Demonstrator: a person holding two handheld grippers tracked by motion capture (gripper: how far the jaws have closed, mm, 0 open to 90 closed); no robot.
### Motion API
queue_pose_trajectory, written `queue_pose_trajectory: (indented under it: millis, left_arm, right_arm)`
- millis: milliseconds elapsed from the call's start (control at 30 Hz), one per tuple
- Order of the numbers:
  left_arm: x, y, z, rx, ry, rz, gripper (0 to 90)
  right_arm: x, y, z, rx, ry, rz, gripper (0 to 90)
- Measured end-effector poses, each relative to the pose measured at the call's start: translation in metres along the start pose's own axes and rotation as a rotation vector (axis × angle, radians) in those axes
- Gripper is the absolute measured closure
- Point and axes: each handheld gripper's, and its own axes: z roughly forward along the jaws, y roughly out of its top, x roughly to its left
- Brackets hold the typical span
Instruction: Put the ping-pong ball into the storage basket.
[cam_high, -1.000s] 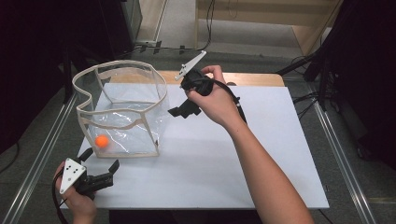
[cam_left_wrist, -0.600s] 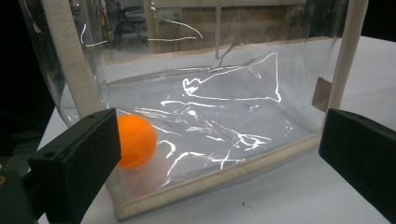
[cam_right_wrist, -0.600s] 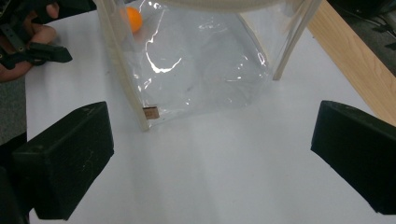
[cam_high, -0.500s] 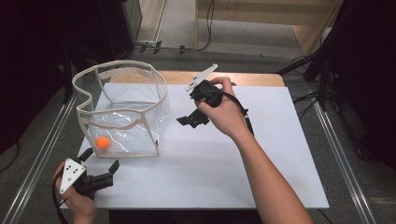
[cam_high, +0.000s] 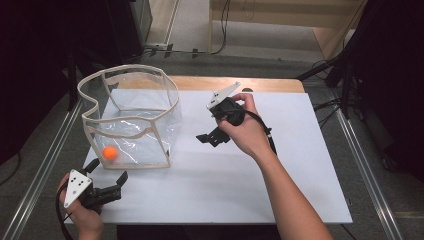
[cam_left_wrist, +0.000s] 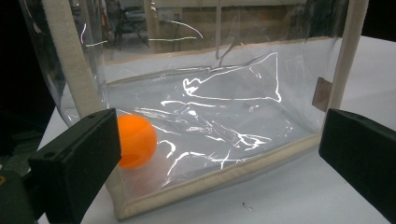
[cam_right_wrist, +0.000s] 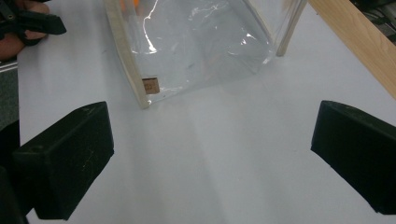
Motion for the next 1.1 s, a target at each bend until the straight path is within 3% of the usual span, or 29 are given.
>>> queue_pose_trajectory:
  millis: [1100]
  left_arm:
    - [-0.001,0.0,0.0,-0.001,0.0,0.006,0.0]
  right_arm:
    - [0.012,-0.074,0.004,-0.046,-0.003,0.063,0.0]
